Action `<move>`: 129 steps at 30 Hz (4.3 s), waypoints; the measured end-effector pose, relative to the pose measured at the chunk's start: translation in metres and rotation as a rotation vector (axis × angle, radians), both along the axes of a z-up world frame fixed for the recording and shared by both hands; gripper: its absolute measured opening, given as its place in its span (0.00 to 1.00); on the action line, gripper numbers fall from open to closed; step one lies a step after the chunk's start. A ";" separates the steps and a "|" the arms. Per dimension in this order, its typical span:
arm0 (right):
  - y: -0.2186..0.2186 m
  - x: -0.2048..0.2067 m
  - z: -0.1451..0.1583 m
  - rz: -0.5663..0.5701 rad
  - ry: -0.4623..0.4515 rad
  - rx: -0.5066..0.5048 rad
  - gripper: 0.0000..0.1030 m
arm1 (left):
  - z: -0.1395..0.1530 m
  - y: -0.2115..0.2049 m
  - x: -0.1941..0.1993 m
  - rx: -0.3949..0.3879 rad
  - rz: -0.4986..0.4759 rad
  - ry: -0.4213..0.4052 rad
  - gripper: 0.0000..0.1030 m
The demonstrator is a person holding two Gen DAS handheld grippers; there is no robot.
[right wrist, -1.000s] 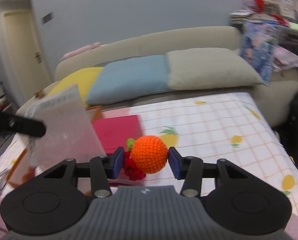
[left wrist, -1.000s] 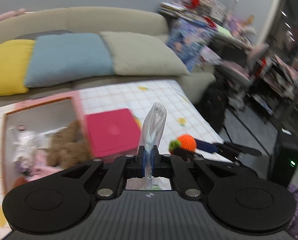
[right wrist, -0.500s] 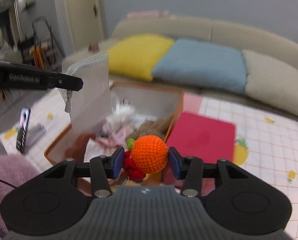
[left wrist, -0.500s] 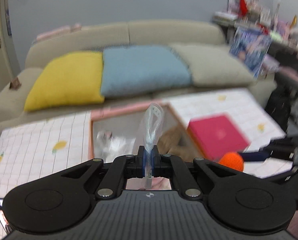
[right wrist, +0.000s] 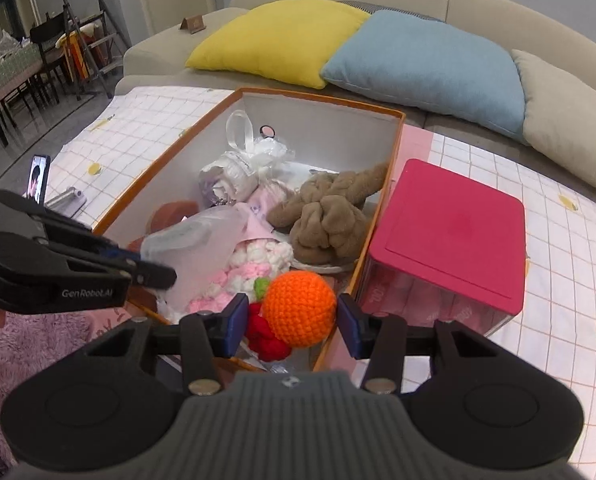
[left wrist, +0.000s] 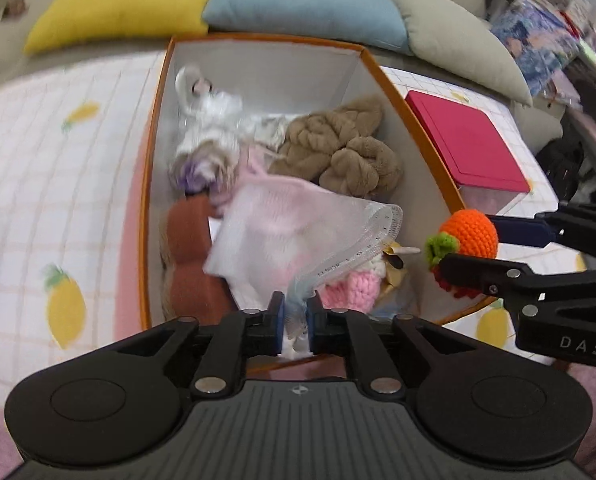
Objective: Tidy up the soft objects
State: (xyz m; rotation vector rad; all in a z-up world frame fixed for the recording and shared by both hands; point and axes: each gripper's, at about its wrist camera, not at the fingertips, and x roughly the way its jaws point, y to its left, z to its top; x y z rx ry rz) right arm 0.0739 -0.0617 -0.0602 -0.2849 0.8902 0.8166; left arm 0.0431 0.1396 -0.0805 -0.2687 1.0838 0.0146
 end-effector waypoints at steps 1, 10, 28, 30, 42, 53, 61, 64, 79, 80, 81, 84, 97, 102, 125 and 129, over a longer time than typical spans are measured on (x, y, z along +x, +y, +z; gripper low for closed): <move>0.001 0.001 0.000 0.004 0.002 -0.005 0.47 | 0.000 0.002 -0.001 -0.023 0.005 0.000 0.20; 0.015 0.001 -0.002 0.032 0.042 -0.047 0.47 | 0.027 0.015 -0.017 -0.126 0.016 -0.126 0.61; -0.001 -0.010 0.004 0.035 0.013 -0.034 0.57 | 0.008 -0.004 0.017 -0.049 -0.069 -0.030 0.52; -0.007 -0.009 0.006 0.009 0.014 -0.025 0.57 | -0.003 -0.009 0.026 -0.028 -0.089 0.017 0.52; -0.037 0.000 0.018 -0.089 0.027 0.032 0.57 | 0.006 -0.016 0.028 -0.017 -0.058 0.039 0.52; -0.069 0.027 0.096 -0.287 -0.049 0.124 0.78 | 0.125 -0.044 -0.010 0.098 -0.098 -0.392 0.73; -0.093 0.008 0.111 -0.382 -0.113 0.128 0.90 | 0.145 -0.069 -0.025 0.175 0.003 -0.483 0.85; -0.097 -0.002 0.104 -0.419 -0.122 0.110 0.91 | 0.130 -0.075 -0.027 0.243 0.029 -0.448 0.89; -0.093 -0.028 0.064 -0.446 -0.064 0.049 0.91 | 0.085 -0.065 -0.042 0.213 0.120 -0.222 0.90; -0.092 -0.028 0.064 -0.443 -0.065 0.047 0.91 | 0.084 -0.065 -0.041 0.214 0.118 -0.214 0.90; -0.092 -0.029 0.064 -0.442 -0.066 0.045 0.91 | 0.083 -0.066 -0.041 0.215 0.118 -0.208 0.90; -0.091 -0.030 0.063 -0.441 -0.067 0.042 0.91 | 0.082 -0.067 -0.041 0.221 0.114 -0.203 0.90; -0.087 -0.028 0.065 -0.437 -0.072 0.031 0.91 | 0.081 -0.066 -0.039 0.224 0.108 -0.197 0.90; -0.086 -0.028 0.065 -0.440 -0.074 0.027 0.91 | 0.081 -0.066 -0.039 0.223 0.104 -0.197 0.90; -0.086 -0.029 0.067 -0.438 -0.083 0.025 0.91 | 0.083 -0.068 -0.040 0.227 0.088 -0.202 0.90; -0.087 -0.030 0.067 -0.437 -0.084 0.025 0.91 | 0.083 -0.069 -0.040 0.226 0.085 -0.200 0.90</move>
